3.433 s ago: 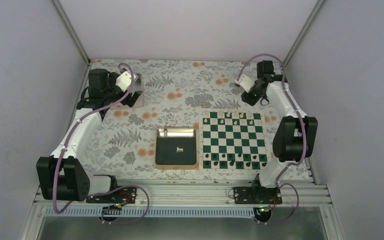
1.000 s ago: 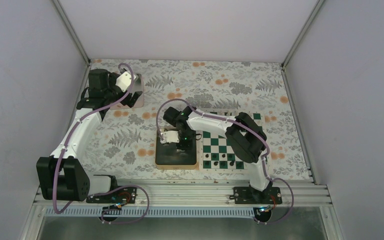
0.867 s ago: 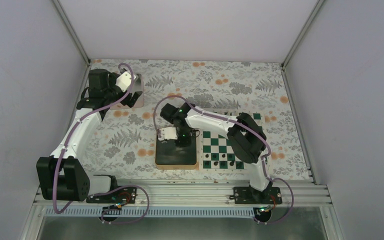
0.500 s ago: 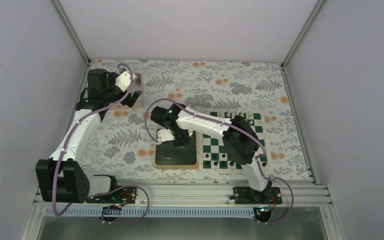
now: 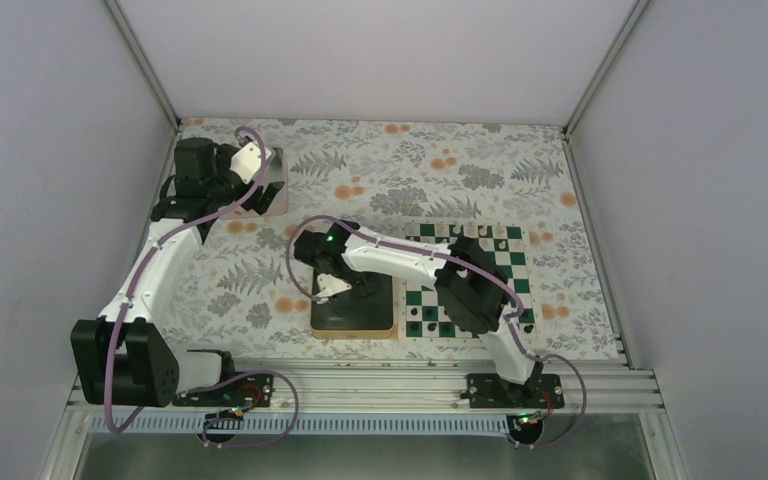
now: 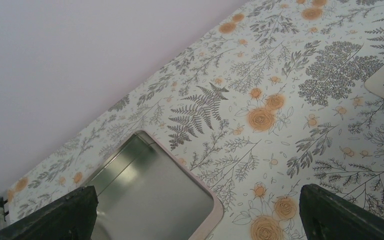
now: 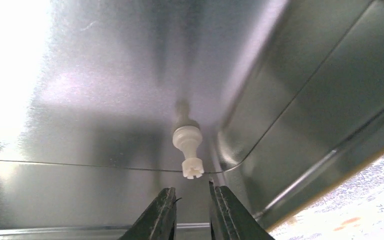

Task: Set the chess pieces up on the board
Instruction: Pick up the chess piece from the storage box.

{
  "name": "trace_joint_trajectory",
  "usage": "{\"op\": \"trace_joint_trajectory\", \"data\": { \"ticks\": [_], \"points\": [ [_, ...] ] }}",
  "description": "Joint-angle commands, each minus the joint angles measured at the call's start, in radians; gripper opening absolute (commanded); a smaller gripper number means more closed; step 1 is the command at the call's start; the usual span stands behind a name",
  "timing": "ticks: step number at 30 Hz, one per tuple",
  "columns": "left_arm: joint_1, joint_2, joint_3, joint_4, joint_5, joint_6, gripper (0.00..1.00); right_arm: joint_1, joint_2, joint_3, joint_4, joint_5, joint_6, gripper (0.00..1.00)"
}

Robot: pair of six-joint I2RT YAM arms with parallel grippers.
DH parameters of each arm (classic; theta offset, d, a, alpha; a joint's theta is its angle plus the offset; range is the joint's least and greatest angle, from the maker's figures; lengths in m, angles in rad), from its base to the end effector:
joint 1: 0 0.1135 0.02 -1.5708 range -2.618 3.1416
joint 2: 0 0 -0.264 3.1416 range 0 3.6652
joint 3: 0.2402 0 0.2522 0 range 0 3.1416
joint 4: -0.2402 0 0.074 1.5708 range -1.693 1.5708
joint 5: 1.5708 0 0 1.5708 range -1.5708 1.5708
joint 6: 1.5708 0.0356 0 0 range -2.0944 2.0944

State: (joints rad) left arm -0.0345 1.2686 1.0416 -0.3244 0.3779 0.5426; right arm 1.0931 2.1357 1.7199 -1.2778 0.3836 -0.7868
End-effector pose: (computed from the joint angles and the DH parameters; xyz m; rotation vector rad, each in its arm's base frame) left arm 0.2842 -0.0230 0.3128 0.8007 1.9204 -0.0923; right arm 0.1941 0.3460 0.1862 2.4598 -1.7521 0.6079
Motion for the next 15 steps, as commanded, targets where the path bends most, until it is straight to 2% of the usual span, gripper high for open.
{"op": "trace_joint_trajectory", "data": {
  "ticks": [1,6,10,15],
  "points": [
    [0.004,-0.015,0.012,0.005,0.02,0.013,1.0,0.005,-0.01,0.071,-0.011,0.001,-0.02,0.21],
    [0.005,-0.015,0.01,0.006,0.019,0.013,1.0,-0.041,-0.078,0.091,-0.009,-0.148,-0.005,0.37],
    [0.006,-0.013,0.009,0.006,0.021,0.014,1.0,-0.141,-0.136,0.096,0.007,-0.372,-0.02,0.4],
    [0.004,-0.008,0.01,0.007,0.024,0.014,1.0,-0.229,-0.197,-0.079,0.136,-0.407,-0.012,0.4]
  ]
}}
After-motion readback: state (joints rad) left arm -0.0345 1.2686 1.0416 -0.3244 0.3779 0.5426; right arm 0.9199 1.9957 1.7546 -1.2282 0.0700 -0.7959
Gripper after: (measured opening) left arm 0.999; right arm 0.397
